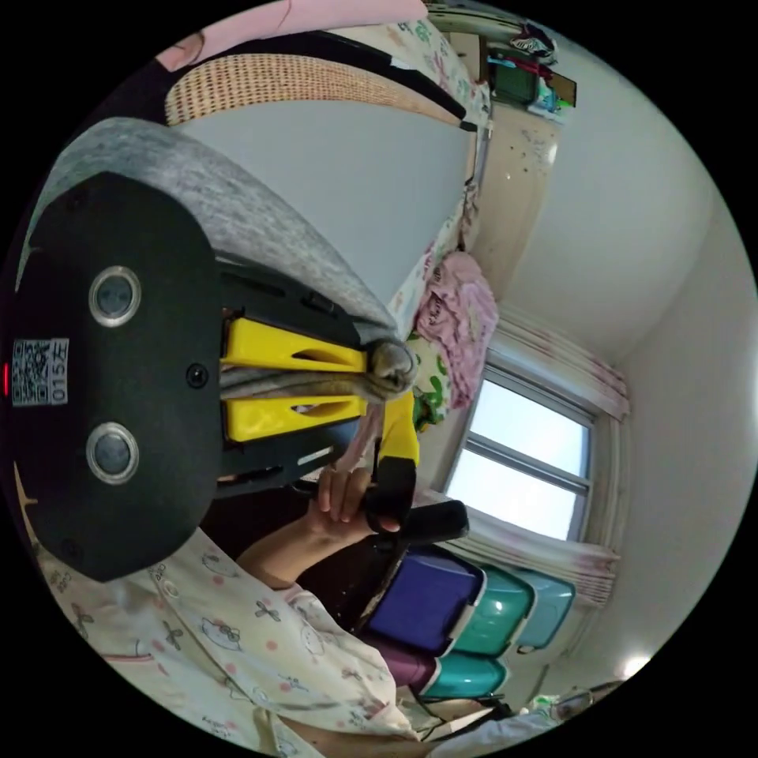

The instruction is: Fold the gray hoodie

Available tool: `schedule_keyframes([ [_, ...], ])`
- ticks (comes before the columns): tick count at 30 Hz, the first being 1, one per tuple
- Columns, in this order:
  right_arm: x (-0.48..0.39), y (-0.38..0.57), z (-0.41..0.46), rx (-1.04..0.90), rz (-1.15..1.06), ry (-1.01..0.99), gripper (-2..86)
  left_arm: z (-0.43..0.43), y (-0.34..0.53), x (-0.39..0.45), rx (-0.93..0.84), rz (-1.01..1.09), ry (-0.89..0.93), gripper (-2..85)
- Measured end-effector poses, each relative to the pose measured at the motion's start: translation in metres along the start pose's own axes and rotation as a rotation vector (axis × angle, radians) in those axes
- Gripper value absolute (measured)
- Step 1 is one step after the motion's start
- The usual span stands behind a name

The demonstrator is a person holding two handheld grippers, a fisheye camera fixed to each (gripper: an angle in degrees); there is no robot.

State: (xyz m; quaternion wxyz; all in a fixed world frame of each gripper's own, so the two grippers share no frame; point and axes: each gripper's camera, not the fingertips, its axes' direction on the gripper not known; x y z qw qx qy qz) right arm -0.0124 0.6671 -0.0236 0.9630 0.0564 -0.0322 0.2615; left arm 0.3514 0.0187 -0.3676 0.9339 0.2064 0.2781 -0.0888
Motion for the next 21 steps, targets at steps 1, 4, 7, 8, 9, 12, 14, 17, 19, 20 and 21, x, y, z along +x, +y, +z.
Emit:
schedule_keyframes([
  [1,0.0,0.001,0.008,-0.023,0.003,0.0,13.6,0.003,0.0,0.0,0.005,0.001,-0.003,3.5],
  [4,0.004,-0.001,0.014,-0.048,0.044,-0.023,13.3,0.02,-0.001,0.001,-0.03,0.004,-0.033,5.6],
  [7,0.007,-0.002,0.01,-0.075,0.06,-0.047,13.1,0.034,0.002,0.014,-0.081,0.042,-0.045,7.9],
  [8,0.006,0.0,0.007,-0.072,0.05,-0.052,12.8,0.038,0.004,0.021,-0.095,0.058,-0.064,8.4],
  [9,0.007,0.001,0.006,-0.069,0.055,-0.053,12.6,0.039,0.006,0.027,-0.107,0.073,-0.075,9.0],
  [12,0.013,0.006,-0.002,-0.044,0.103,-0.033,10.3,0.027,0.015,0.04,-0.177,0.1,-0.075,10.1],
  [14,0.018,0.012,-0.007,-0.031,0.122,-0.018,8.3,-0.002,0.028,0.045,-0.185,0.102,-0.069,10.3],
  [17,0.024,0.019,-0.015,-0.008,0.137,-0.008,6.7,-0.079,0.069,0.047,-0.174,0.075,-0.223,10.1],
  [19,0.027,0.023,-0.02,0.005,0.145,-0.014,6.1,-0.131,0.105,0.039,-0.198,0.043,-0.349,9.5],
  [20,0.029,0.024,-0.023,0.009,0.154,-0.015,5.9,-0.167,0.133,0.031,-0.192,-0.016,-0.413,9.1],
  [21,0.03,0.025,-0.024,0.01,0.157,-0.013,5.9,-0.198,0.163,0.019,-0.191,-0.12,-0.509,9.1],
])
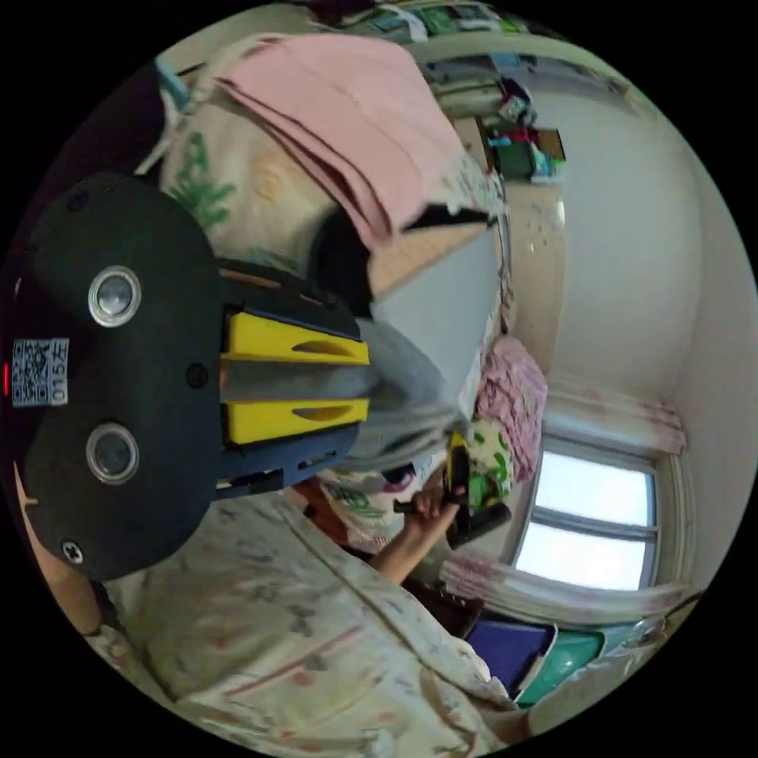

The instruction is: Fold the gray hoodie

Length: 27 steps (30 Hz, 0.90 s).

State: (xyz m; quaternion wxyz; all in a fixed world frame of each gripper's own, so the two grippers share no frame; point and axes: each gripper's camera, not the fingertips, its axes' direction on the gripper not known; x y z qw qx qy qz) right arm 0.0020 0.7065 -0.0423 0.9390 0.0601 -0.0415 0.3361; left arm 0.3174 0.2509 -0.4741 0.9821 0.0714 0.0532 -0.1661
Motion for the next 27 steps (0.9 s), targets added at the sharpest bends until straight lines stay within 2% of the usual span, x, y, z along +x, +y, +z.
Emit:
schedule_keyframes([
  [3,0.003,0.002,-0.007,0.004,0.007,0.004,5.8,-0.009,0.085,-0.047,-0.088,-0.149,-0.104,15.0],
  [7,0.011,0.005,-0.024,0.006,0.019,-0.01,6.2,0.03,0.168,-0.078,-0.159,-0.213,-0.071,16.7],
  [13,0.025,0.012,-0.052,-0.02,0.071,-0.057,12.1,0.091,0.285,-0.147,-0.042,-0.464,0.132,18.8],
  [15,0.031,0.016,-0.062,-0.017,0.076,-0.122,13.8,0.12,0.337,-0.179,0.012,-0.613,0.273,21.3],
  [18,0.046,0.026,-0.079,-0.01,0.116,-0.216,15.4,0.149,0.395,-0.2,0.06,-0.732,0.402,23.1],
  [27,0.063,0.078,-0.134,0.066,0.094,-0.387,16.2,0.178,0.502,-0.226,0.173,-0.93,0.652,22.7],
])
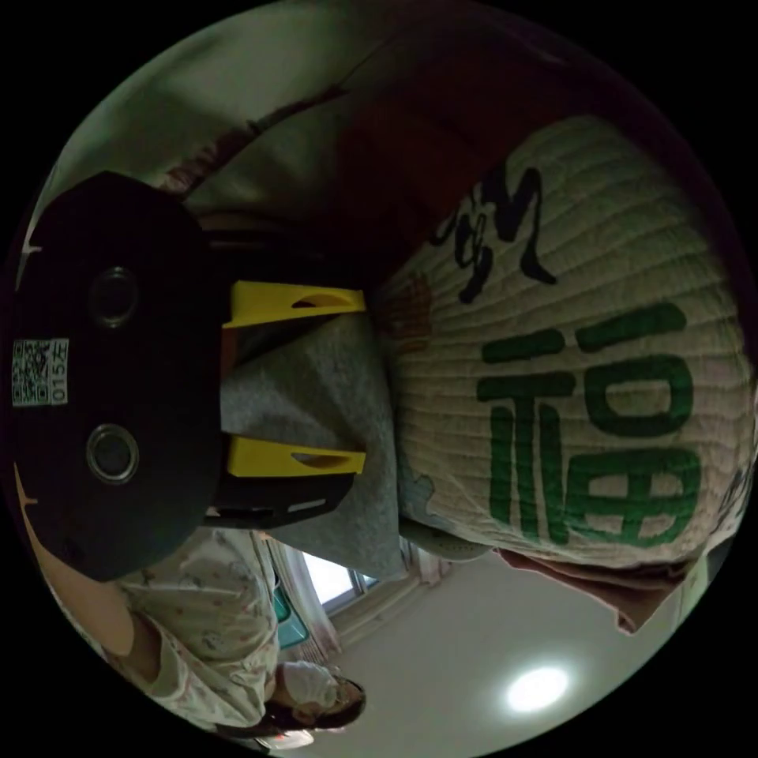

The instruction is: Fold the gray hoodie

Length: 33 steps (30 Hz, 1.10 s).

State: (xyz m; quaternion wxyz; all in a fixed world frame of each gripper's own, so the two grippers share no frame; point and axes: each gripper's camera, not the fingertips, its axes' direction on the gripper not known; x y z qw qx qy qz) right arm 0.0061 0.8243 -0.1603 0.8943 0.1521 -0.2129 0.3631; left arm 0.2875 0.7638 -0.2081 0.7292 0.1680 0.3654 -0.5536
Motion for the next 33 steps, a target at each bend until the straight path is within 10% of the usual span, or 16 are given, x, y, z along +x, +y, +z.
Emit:
schedule_keyframes([
  [13,0.004,0.056,0.035,0.021,-0.003,0.329,6.3,-0.064,0.009,0.035,-0.074,0.098,-0.048,11.8],
  [18,-0.001,0.092,0.019,0.088,-0.039,0.345,4.8,-0.136,0.038,0.168,-0.023,0.377,-0.428,9.2],
  [33,-0.064,0.149,-0.031,0.253,-0.286,0.149,4.1,-0.322,0.037,0.515,0.508,1.014,-0.487,7.5],
])
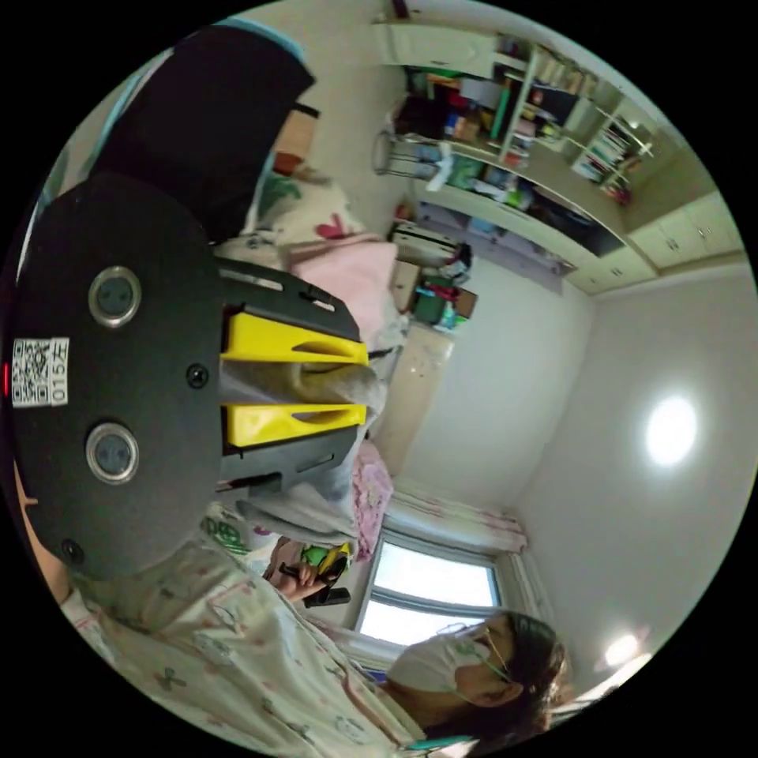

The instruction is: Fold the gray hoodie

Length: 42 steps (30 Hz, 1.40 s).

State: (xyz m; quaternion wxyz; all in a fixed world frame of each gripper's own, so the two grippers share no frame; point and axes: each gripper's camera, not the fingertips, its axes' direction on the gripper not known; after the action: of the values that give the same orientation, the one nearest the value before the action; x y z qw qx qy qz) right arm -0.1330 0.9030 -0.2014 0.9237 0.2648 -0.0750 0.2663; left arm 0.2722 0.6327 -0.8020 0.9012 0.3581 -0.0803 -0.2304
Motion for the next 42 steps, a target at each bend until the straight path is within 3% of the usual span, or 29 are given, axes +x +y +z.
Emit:
schedule_keyframes([
  [7,-0.052,-0.056,-0.072,0.169,-0.174,0.137,4.1,0.078,-0.14,0.018,0.077,0.175,0.154,7.4],
  [10,-0.032,-0.087,-0.055,0.139,-0.162,0.3,4.1,0.171,-0.181,0.001,0.029,0.158,0.254,7.4],
  [12,0.001,-0.108,-0.023,0.083,-0.12,0.428,4.1,0.28,-0.198,-0.019,-0.066,0.107,0.301,7.6],
  [15,0.096,-0.135,0.05,0.012,-0.003,0.62,4.7,0.447,-0.185,-0.052,-0.234,0.004,0.198,8.4],
  [18,0.163,-0.137,0.079,-0.027,0.159,0.723,5.9,0.533,-0.154,-0.094,-0.354,-0.143,0.038,9.6],
  [22,0.142,-0.09,0.073,-0.082,0.073,0.663,8.6,0.501,-0.129,-0.1,-0.358,-0.039,0.083,10.2],
  [27,0.148,-0.01,0.08,-0.292,0.267,0.589,11.3,0.449,-0.055,-0.123,-0.605,-0.106,0.107,12.7],
  [31,0.141,0.033,0.095,-0.357,0.405,0.587,13.7,0.429,-0.024,-0.126,-0.627,-0.163,-0.003,14.2],
  [35,0.14,0.039,0.128,-0.464,0.444,0.561,13.0,0.473,-0.004,-0.134,-0.696,-0.235,0.113,13.2],
  [38,0.131,0.034,0.147,-0.534,0.391,0.627,8.5,0.499,-0.011,-0.125,-0.684,-0.175,0.09,8.9],
  [42,0.109,0.028,0.119,-0.444,0.383,0.631,3.9,0.511,-0.043,-0.112,-0.664,-0.09,0.057,2.9],
])
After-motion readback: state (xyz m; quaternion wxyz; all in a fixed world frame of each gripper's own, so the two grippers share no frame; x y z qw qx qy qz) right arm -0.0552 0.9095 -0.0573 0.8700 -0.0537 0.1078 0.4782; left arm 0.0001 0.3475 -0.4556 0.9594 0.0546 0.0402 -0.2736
